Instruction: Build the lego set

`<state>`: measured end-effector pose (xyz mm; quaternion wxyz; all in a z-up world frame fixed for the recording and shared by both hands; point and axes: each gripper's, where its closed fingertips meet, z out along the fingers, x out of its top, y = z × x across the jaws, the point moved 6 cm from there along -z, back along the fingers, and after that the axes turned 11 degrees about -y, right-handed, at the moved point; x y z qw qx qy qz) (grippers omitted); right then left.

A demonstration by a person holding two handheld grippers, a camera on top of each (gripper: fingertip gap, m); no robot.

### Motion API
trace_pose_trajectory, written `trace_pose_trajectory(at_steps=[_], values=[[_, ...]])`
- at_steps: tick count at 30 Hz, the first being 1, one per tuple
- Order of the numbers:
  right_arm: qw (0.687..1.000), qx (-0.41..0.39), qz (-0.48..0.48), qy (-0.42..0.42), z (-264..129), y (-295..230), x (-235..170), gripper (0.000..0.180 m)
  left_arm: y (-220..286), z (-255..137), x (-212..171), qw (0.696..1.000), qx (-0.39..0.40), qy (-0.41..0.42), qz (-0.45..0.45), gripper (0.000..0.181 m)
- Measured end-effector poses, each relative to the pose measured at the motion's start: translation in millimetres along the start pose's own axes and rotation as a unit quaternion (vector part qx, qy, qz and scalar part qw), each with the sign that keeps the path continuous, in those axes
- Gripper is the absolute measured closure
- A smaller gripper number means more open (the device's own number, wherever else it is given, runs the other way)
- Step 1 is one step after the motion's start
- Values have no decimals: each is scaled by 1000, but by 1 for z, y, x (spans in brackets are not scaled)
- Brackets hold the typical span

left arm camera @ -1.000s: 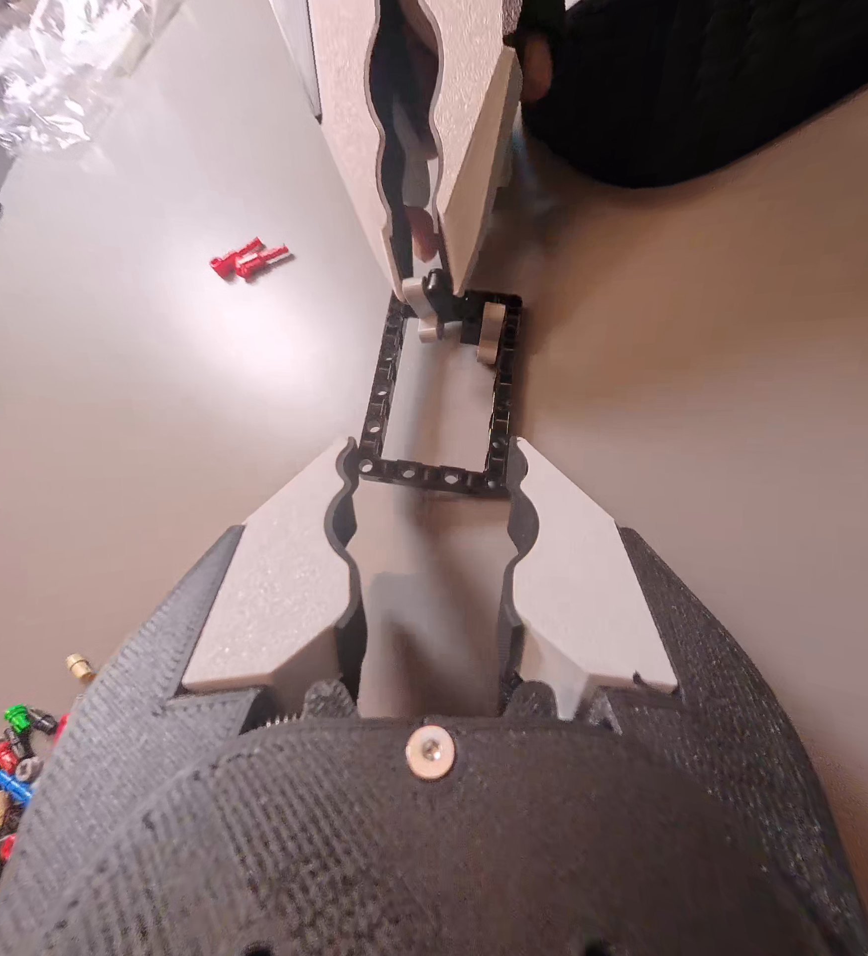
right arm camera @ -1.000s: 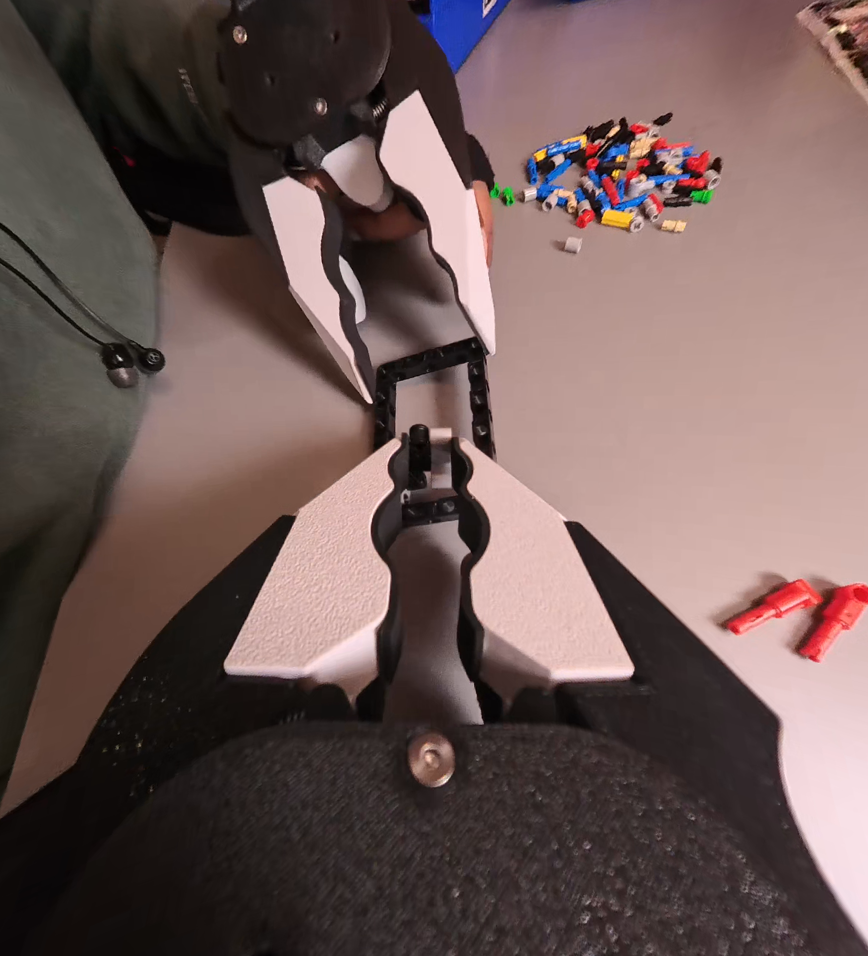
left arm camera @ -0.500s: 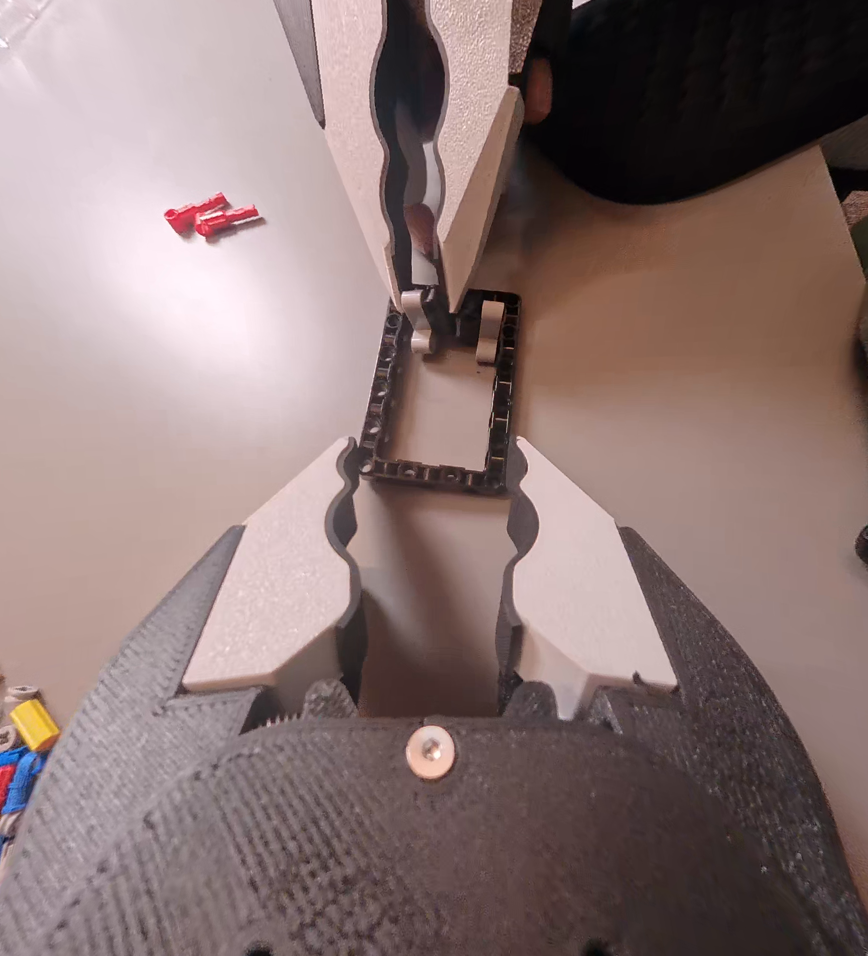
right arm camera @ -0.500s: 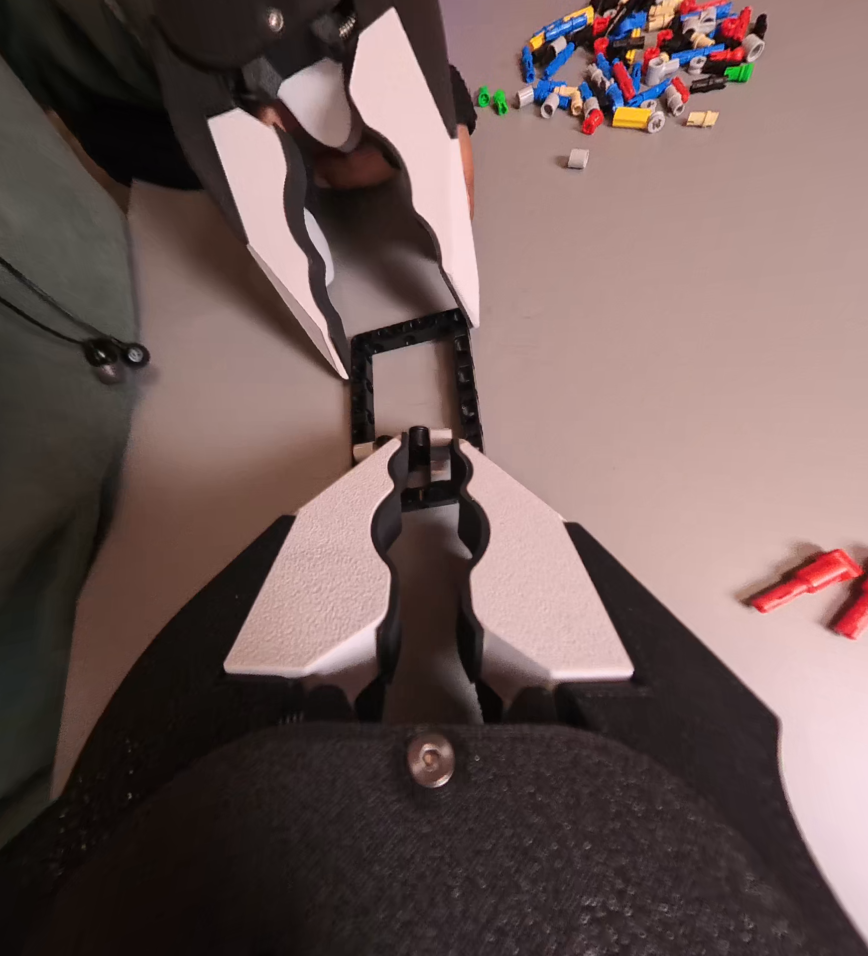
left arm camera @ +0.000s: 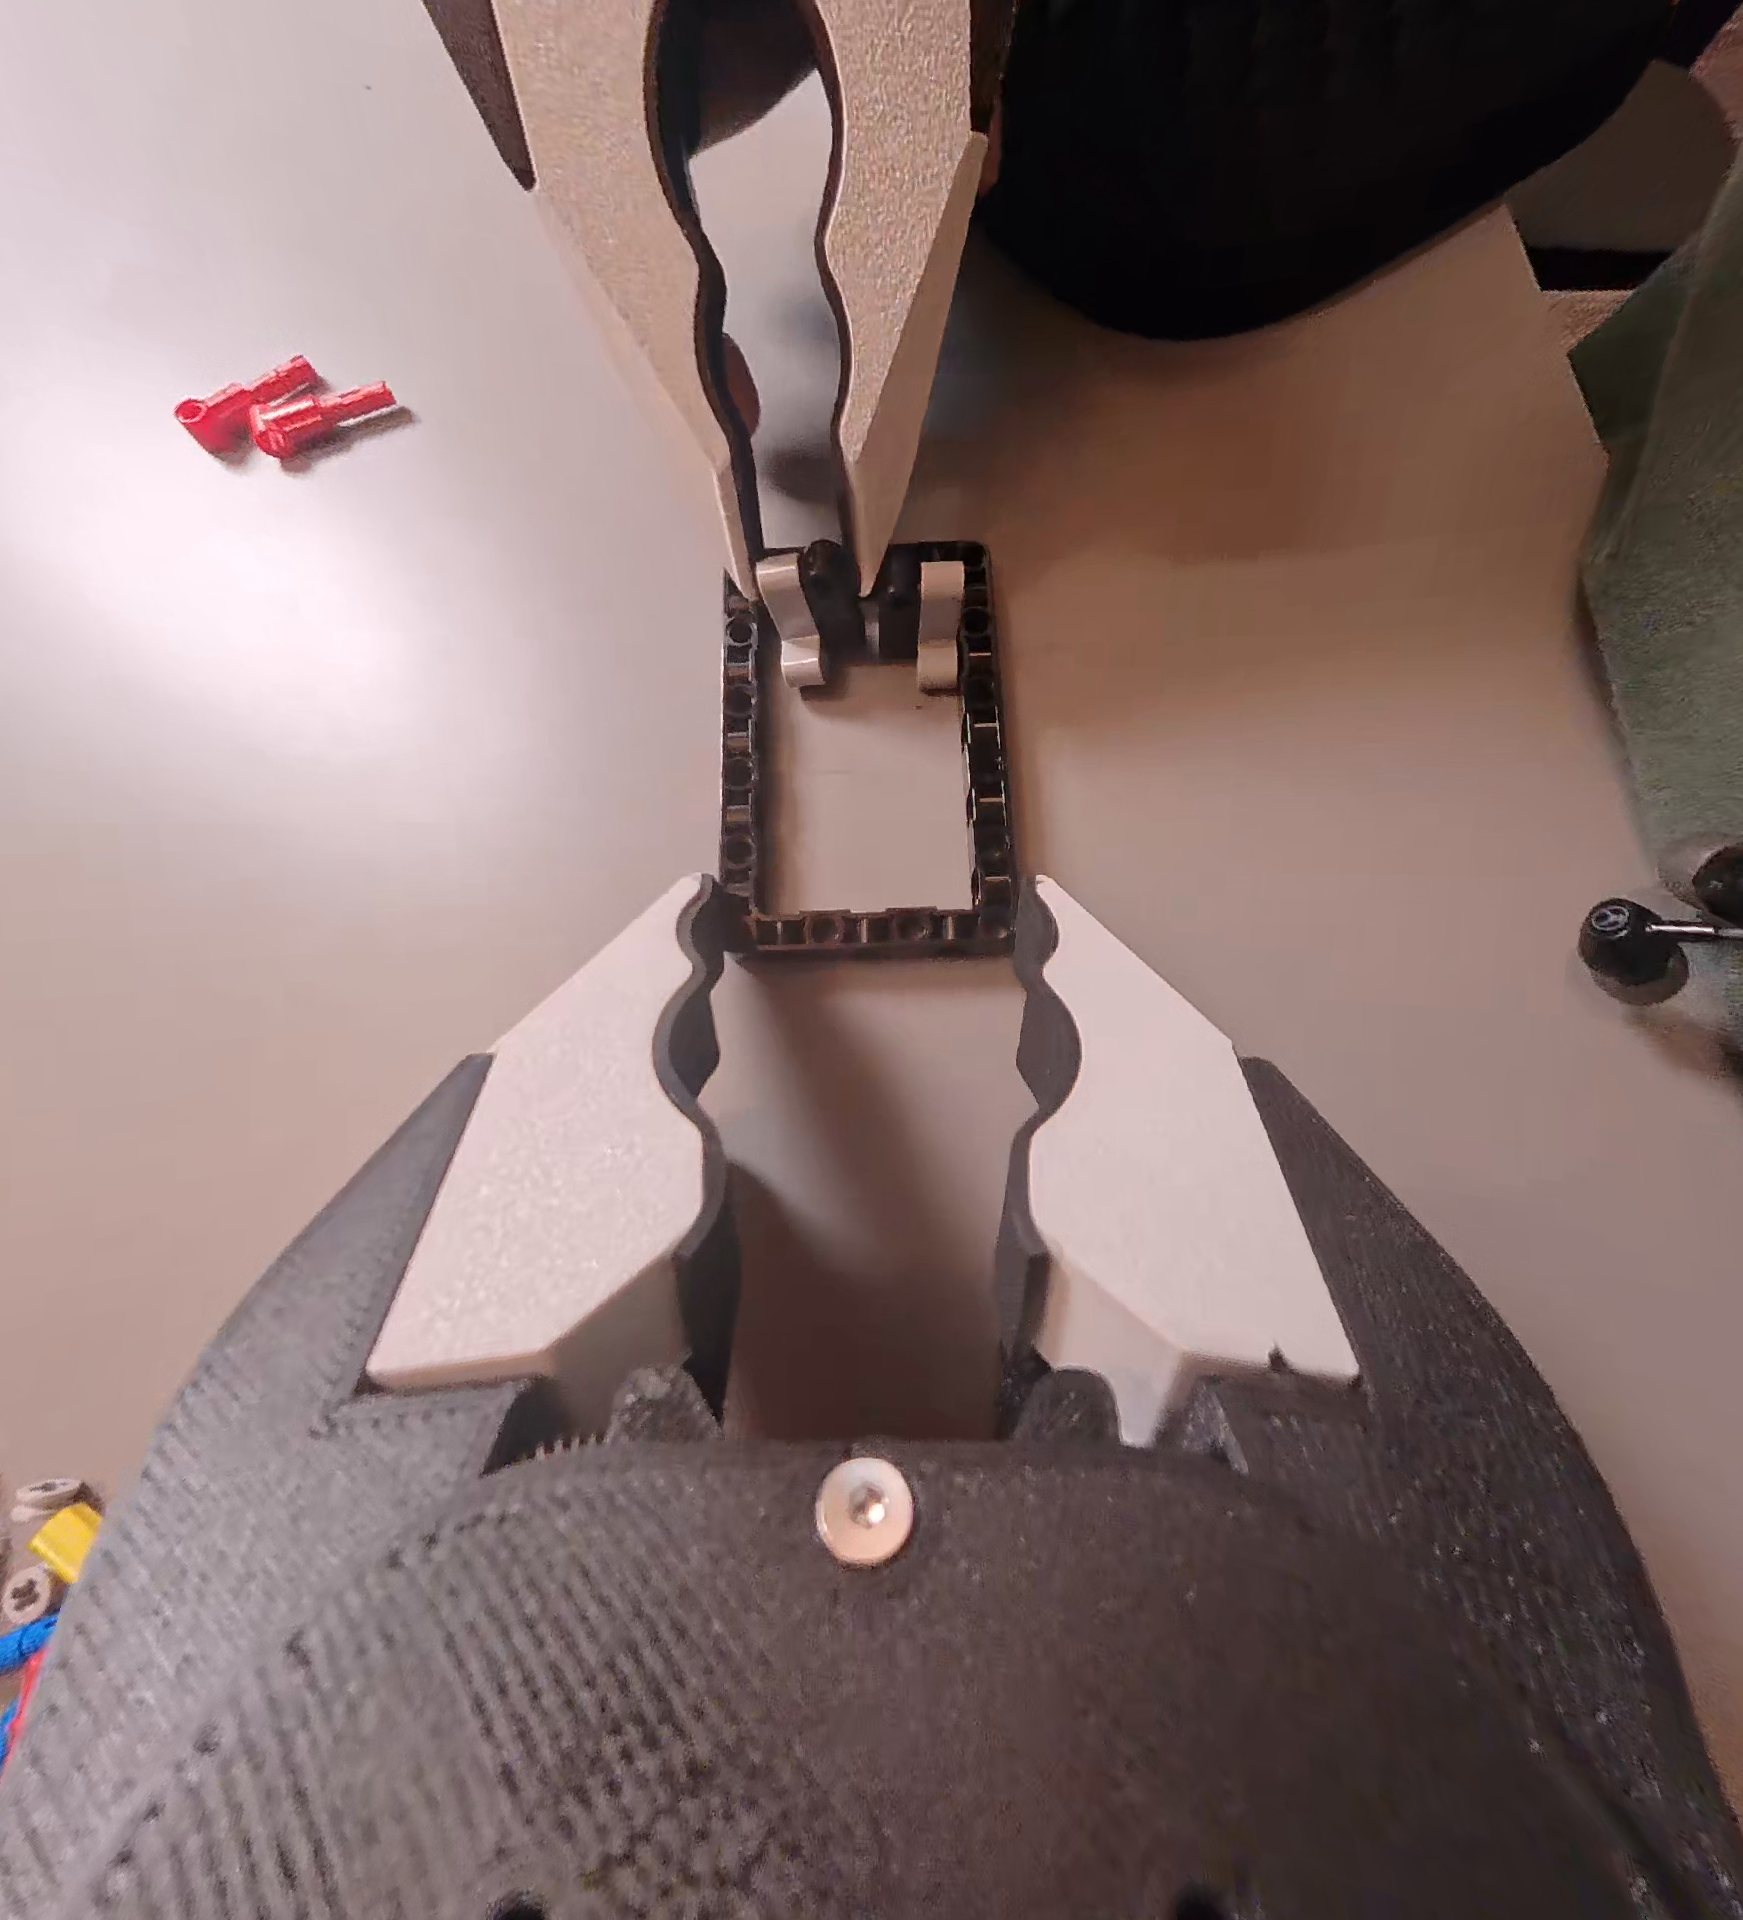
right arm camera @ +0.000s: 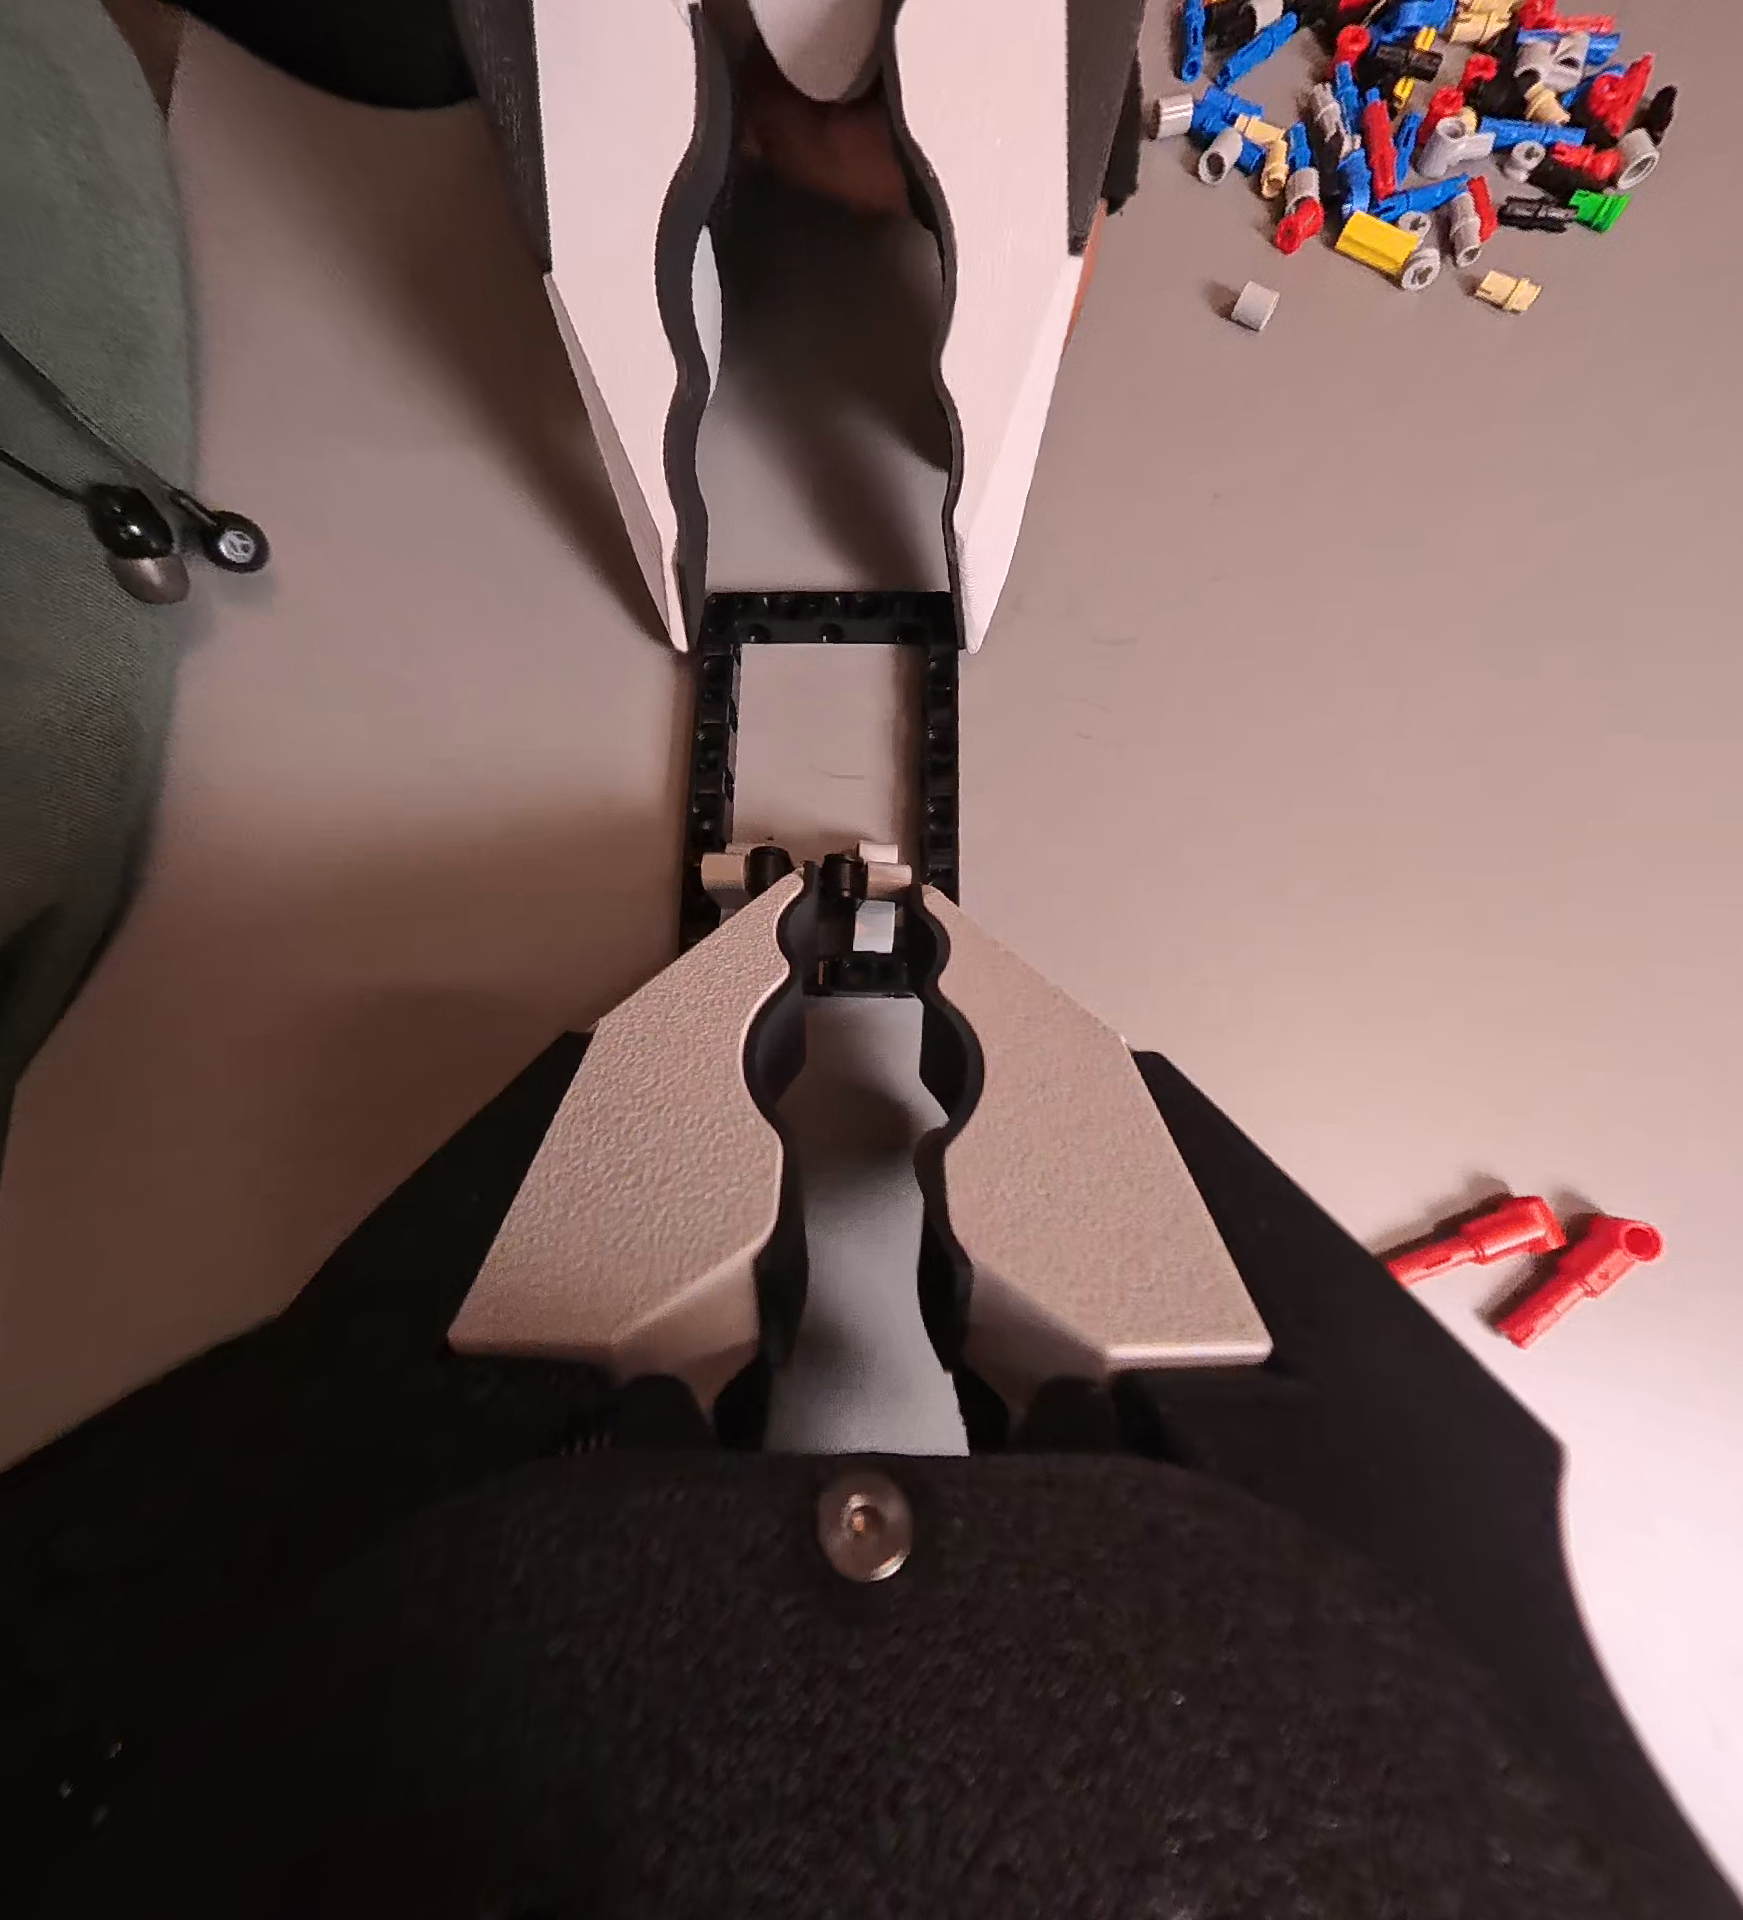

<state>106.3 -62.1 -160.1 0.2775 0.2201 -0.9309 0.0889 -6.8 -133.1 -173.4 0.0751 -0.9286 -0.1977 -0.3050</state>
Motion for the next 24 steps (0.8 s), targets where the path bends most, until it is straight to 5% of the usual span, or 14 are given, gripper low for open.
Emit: trace_pose_trajectory(at_steps=[4,8,12,17,24], values=[[1000,-5,6,11,-1,5,-2,166,-5,-4,-1,999,-36,7,-14,124],[999,8,23,24,-1,11,-4,166,-17,-7,18,998,-44,36,-34,105],[1000,5,19,22,-1,10,-4,166,-13,21,35,999,-43,-17,4,93],[1000,5,6,17,-2,10,-5,166,-13,33,42,998,-50,-29,30,117],[998,1,-52,-21,-2,9,-3,166,-13,33,42,996,-65,-33,53,119]])
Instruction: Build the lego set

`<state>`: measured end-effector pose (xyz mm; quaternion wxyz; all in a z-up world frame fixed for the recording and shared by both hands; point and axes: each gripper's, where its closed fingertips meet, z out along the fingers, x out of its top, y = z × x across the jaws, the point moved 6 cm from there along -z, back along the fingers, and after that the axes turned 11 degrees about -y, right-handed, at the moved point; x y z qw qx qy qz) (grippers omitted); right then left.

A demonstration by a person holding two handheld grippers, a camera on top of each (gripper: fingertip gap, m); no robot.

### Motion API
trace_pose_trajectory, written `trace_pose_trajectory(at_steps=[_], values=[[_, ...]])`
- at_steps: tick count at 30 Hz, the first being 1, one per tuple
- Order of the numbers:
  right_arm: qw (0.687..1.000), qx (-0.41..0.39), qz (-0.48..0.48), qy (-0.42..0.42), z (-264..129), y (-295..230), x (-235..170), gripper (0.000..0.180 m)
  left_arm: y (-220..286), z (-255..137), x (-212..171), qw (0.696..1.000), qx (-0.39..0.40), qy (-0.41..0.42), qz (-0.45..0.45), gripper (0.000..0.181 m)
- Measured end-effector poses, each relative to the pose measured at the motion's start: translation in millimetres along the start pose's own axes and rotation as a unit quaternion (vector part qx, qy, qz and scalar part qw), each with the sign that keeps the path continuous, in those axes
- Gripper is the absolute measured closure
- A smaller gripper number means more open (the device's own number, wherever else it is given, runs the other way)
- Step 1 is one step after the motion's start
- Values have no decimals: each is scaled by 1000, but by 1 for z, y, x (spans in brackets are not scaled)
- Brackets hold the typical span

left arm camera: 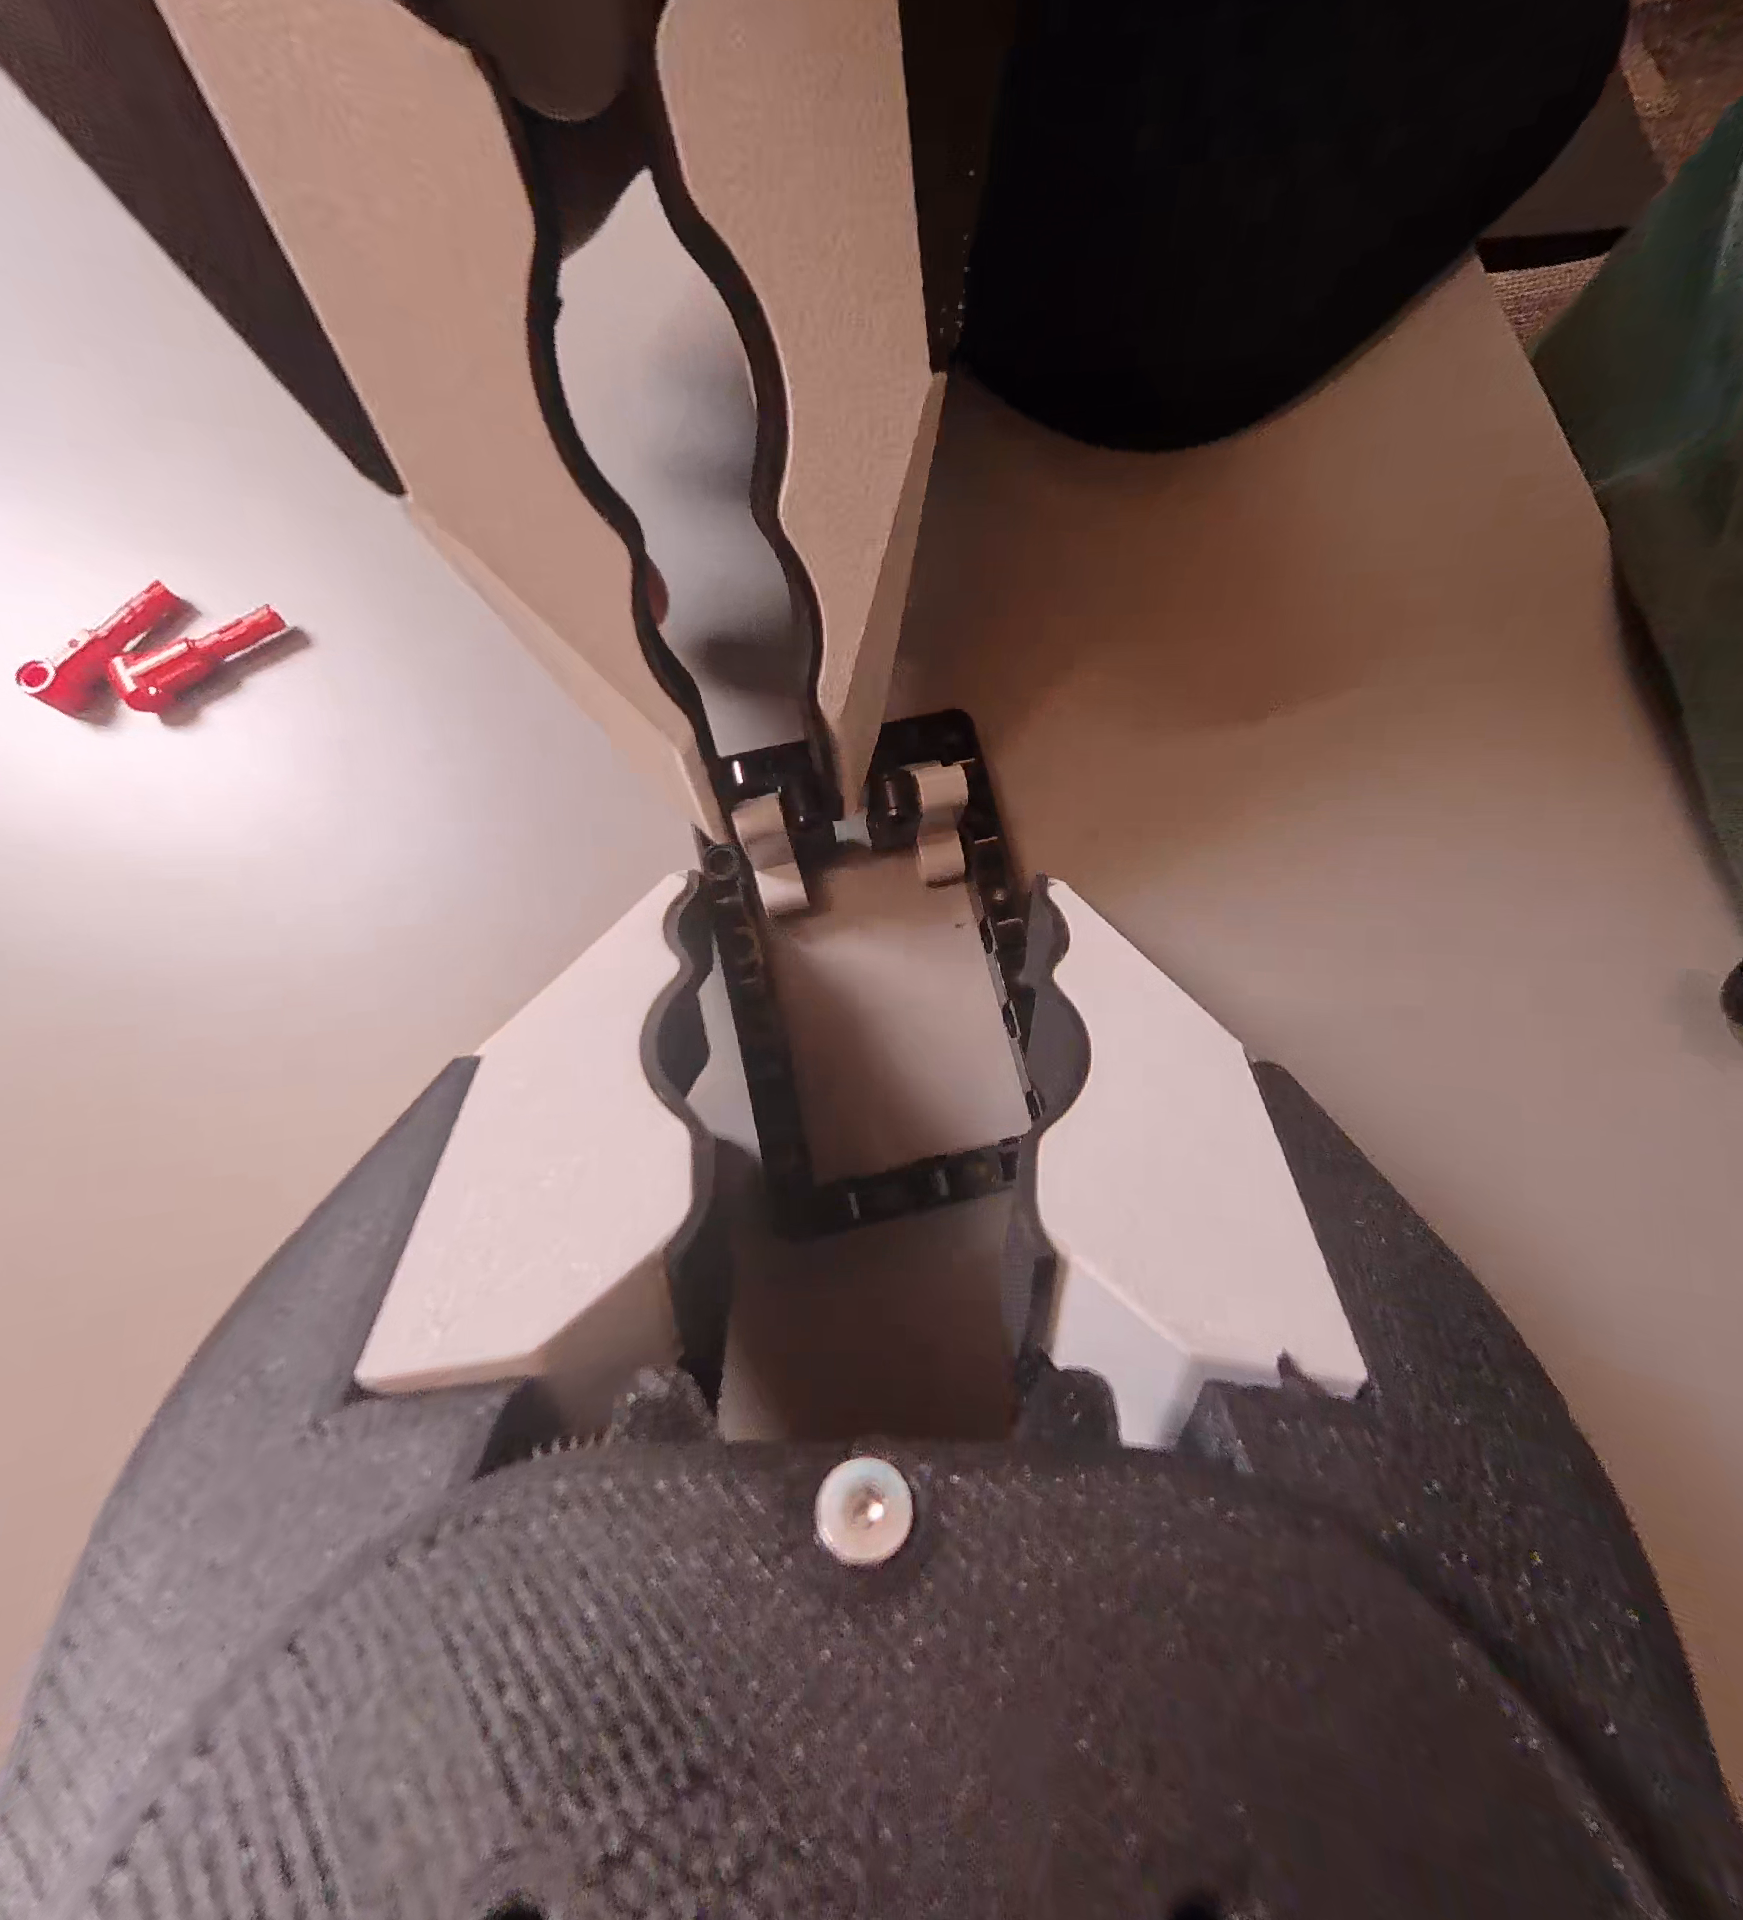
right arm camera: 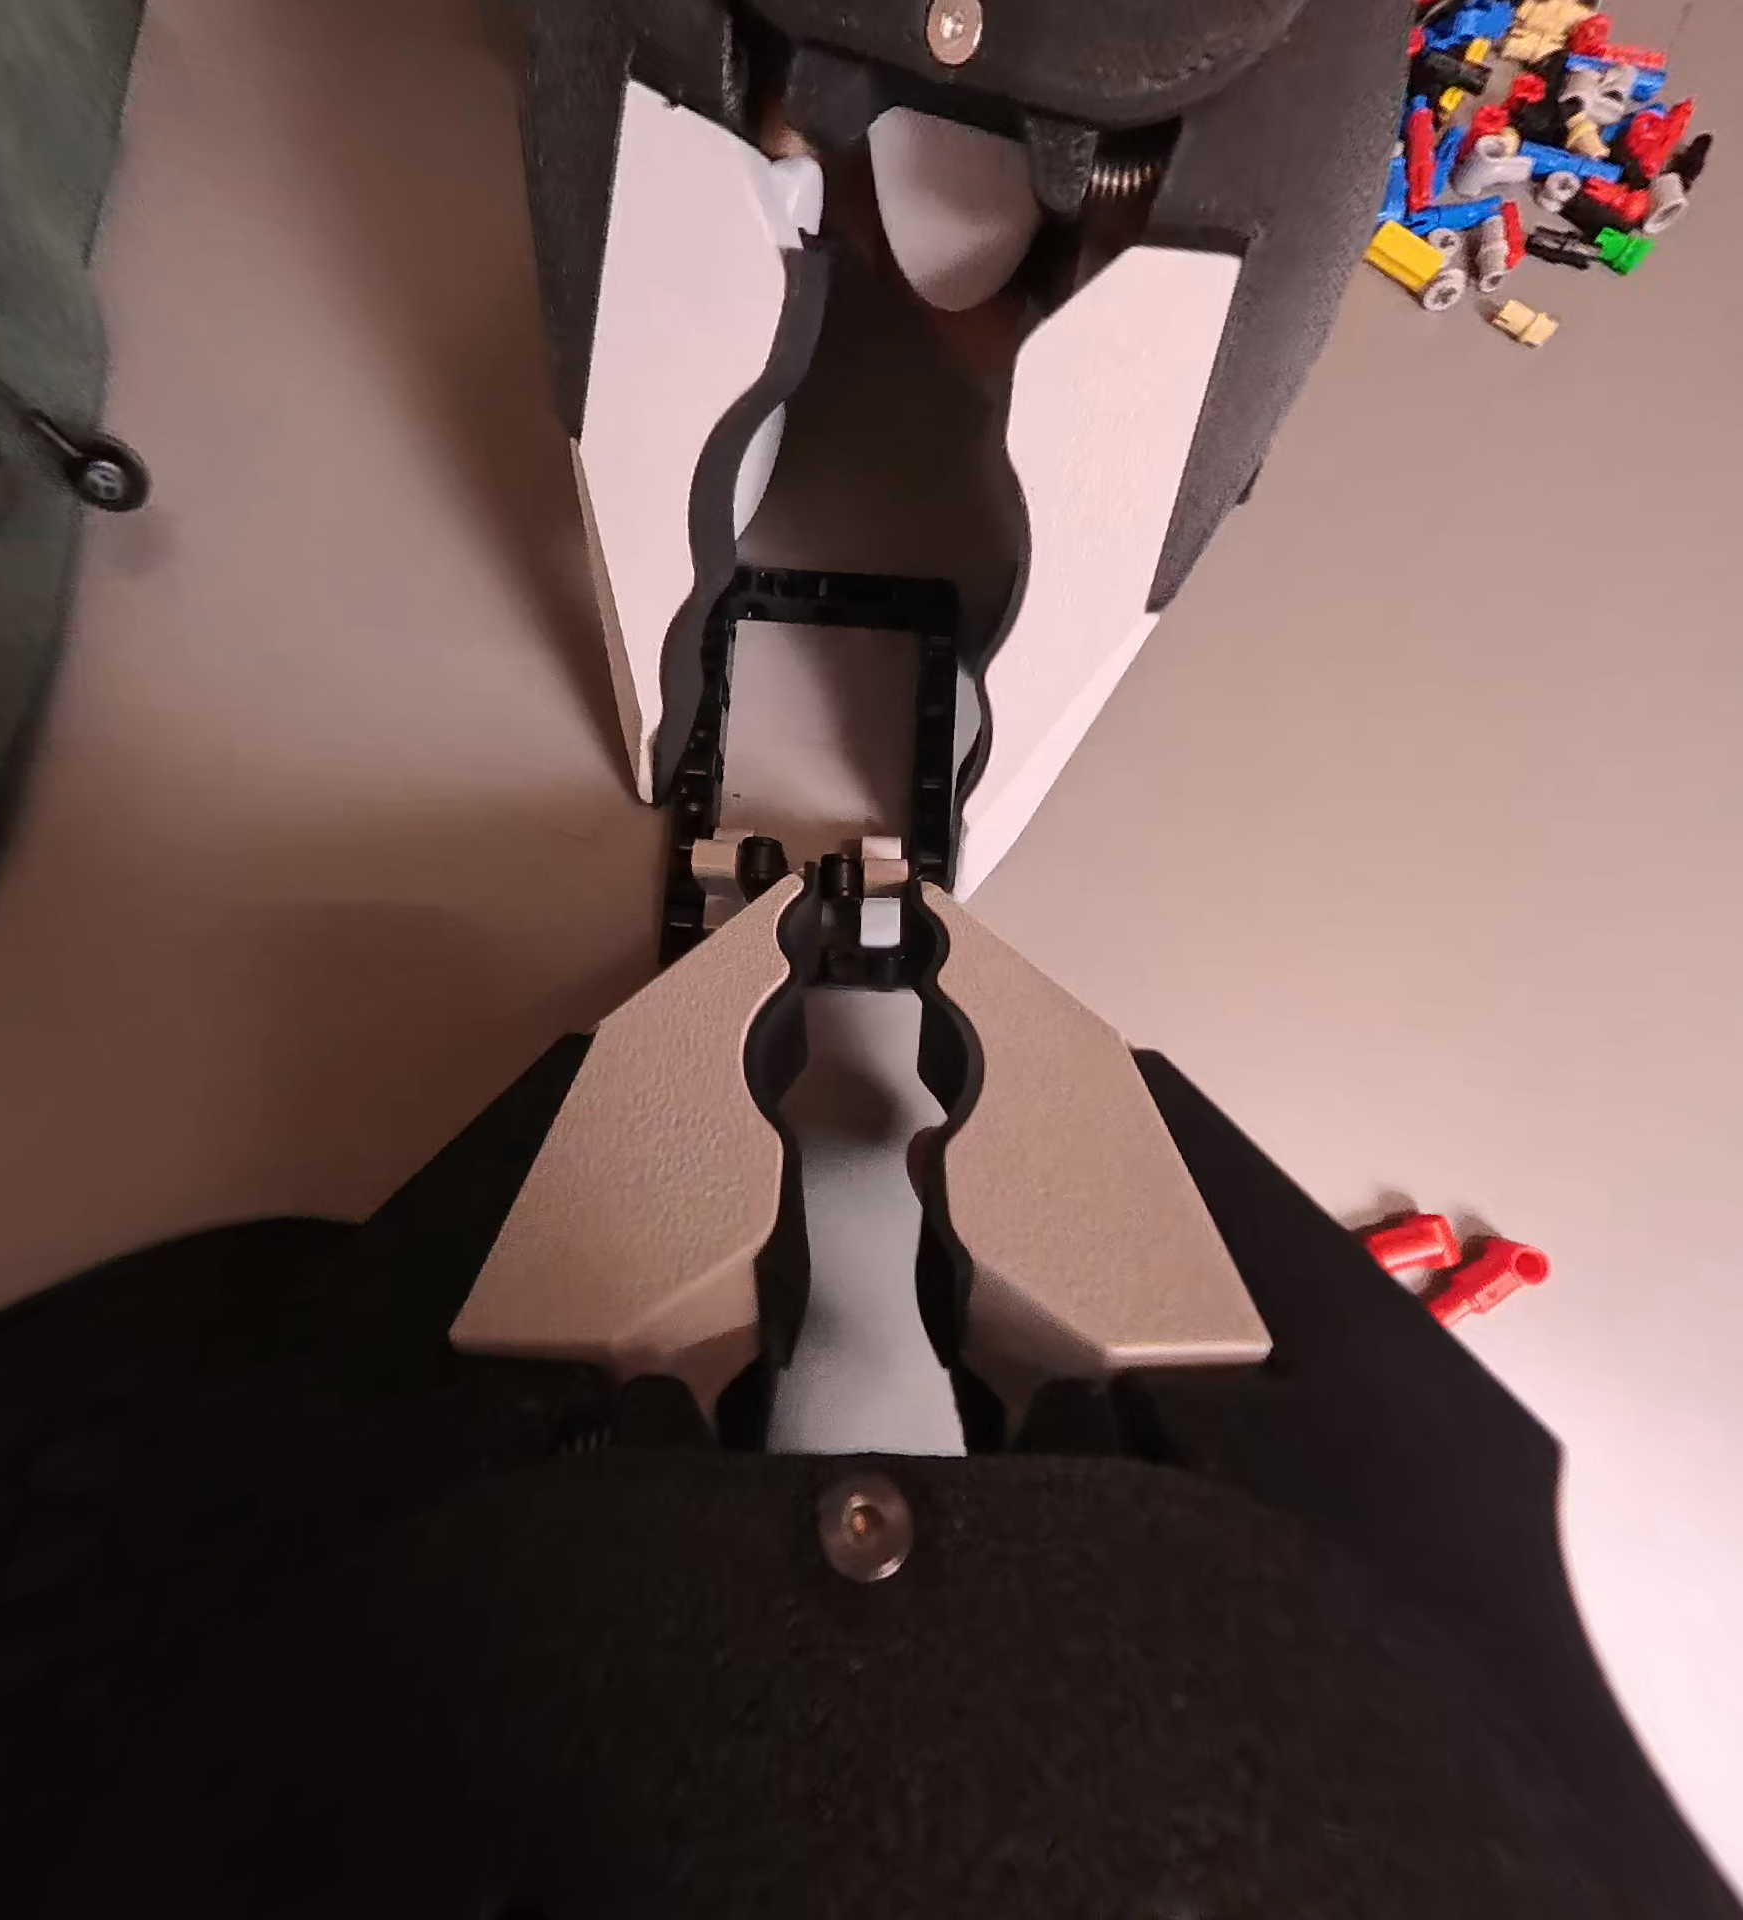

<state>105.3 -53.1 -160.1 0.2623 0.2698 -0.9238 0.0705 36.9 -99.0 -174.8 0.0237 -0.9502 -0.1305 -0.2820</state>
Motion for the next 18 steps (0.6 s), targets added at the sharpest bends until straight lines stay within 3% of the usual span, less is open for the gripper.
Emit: trace_pose_trajectory(at_steps=[9,18], values=[[999,8,-25,-19,1,2,3,166,-1,0,0,1000,-11,-1,12,119],[999,-30,39,18,1,-3,-1,166,-1,0,0,1000,-13,7,8,119]])
